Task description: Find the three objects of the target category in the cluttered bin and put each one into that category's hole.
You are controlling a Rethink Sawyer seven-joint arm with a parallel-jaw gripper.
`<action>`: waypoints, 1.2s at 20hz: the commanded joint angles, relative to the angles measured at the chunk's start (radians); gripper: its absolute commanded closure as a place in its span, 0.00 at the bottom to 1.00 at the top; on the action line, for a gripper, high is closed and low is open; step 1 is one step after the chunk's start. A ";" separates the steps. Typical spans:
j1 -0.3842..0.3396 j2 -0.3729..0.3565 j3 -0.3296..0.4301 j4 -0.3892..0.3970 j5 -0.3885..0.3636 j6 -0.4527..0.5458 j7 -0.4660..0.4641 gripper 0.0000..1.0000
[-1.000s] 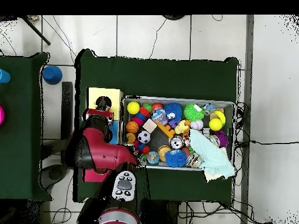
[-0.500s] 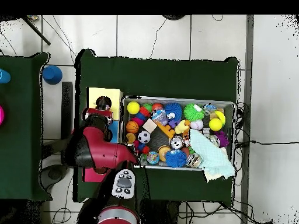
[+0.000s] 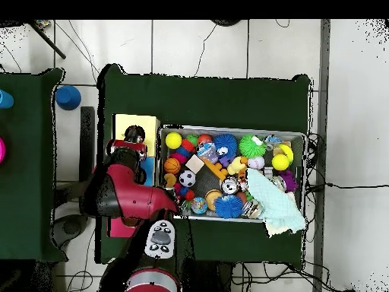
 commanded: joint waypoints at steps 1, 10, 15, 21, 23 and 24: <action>0.007 0.056 0.082 -0.021 0.056 0.130 0.193 1.00; 0.017 0.004 0.070 -0.008 0.077 0.201 0.177 1.00; 0.023 -0.022 0.064 0.000 0.079 0.216 0.176 1.00; 0.040 -0.038 0.042 -0.002 0.091 0.230 0.178 1.00; 0.047 -0.040 0.033 -0.007 0.097 0.245 0.173 1.00; 0.049 -0.042 0.028 -0.013 0.096 0.243 0.169 1.00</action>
